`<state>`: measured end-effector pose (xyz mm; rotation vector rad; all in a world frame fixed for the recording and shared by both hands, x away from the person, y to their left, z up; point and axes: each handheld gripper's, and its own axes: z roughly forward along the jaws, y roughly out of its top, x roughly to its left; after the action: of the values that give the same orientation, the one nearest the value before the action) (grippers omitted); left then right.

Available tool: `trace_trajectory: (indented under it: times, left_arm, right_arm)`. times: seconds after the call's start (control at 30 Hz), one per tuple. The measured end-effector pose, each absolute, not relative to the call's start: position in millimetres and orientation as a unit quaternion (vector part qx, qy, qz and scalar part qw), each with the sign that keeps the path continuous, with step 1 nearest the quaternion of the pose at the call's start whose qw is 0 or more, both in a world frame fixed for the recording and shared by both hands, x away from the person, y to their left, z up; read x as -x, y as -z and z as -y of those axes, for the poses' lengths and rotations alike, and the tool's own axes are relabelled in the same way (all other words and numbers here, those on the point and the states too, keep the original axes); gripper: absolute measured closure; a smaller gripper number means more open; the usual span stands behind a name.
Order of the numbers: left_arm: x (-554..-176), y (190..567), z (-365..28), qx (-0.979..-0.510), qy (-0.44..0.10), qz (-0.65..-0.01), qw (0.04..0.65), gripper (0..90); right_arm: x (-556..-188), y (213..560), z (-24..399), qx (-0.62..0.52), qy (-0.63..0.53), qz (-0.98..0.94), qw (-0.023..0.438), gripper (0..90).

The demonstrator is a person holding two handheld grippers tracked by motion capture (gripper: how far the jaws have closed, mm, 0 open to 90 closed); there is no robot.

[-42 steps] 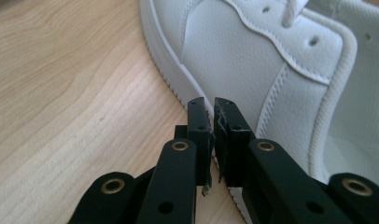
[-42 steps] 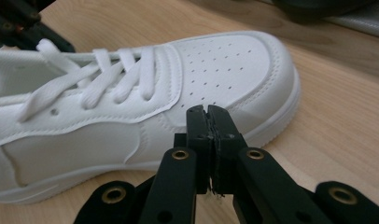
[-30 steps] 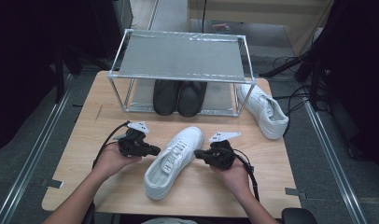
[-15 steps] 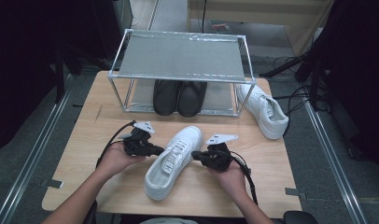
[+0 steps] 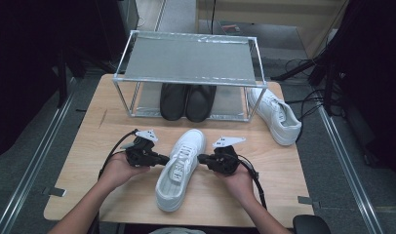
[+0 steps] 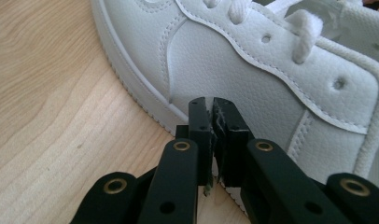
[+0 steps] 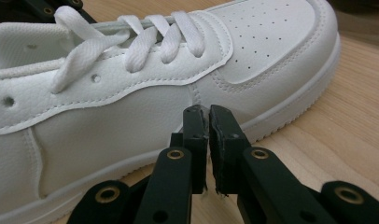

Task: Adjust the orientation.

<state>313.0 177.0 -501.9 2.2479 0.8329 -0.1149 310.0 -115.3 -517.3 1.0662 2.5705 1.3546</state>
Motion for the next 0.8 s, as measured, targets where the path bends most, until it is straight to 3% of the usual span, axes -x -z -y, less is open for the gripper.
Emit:
trace_trajectory:
  times: [0.8]
  left_arm:
    - [-298.0, 505.4, -178.2, -0.855, 0.043, -0.357, 0.373, 85.0]
  right_arm:
    - [-335.2, 518.0, 99.2, -0.344, -0.435, -0.832, 0.033, 75.7]
